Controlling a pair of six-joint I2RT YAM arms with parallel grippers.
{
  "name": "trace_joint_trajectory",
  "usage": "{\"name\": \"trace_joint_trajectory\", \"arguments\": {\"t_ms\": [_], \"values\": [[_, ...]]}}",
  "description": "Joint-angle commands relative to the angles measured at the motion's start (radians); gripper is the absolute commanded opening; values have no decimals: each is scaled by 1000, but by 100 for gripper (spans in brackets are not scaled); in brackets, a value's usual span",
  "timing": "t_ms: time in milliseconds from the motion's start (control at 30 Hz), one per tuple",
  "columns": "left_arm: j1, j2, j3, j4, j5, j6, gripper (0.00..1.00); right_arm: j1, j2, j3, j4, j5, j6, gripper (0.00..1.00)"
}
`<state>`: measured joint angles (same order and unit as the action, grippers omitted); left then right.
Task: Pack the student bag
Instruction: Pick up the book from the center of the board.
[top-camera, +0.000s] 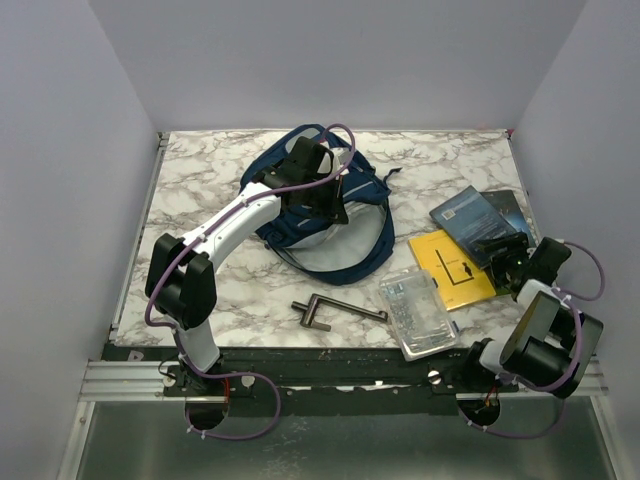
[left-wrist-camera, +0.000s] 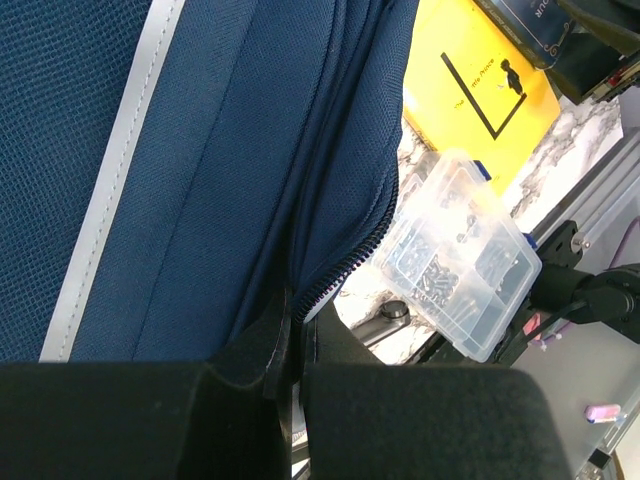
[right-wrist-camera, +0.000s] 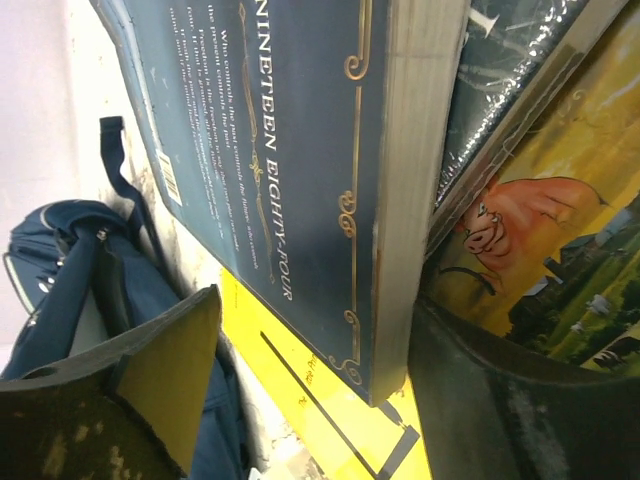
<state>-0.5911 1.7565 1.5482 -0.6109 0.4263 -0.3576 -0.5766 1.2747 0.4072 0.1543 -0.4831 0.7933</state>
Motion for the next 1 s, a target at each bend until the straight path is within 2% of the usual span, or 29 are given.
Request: {"name": "trace_joint_trajectory", "arguments": {"t_ms": [0, 167, 233, 400, 433, 700, 867, 967], "values": [[-6, -7, 50, 19, 71, -15, 0, -1, 2, -26, 71, -100, 68, 70], [-6, -4, 52, 19, 75, -17, 0, 0, -48, -12, 1, -80, 62, 54], [-6, -3, 53, 19, 77, -17, 0, 0, -62, -8, -8, -66, 63, 45], [-6, -2, 53, 19, 74, -14, 0, 0, -31, 11, 0, -106, 67, 6], [-6, -3, 52, 19, 71, -13, 0, 0, -27, 13, -2, -119, 72, 2], [-6, -5, 53, 17, 62, -9, 0, 0, -127, 77, -137, -214, 68, 0], [1, -19, 51, 16, 53, -11, 0, -1, -206, 96, -135, -344, 115, 0], [10, -39, 53, 19, 29, -11, 0, 0, -250, 122, -205, -395, 116, 0]]}}
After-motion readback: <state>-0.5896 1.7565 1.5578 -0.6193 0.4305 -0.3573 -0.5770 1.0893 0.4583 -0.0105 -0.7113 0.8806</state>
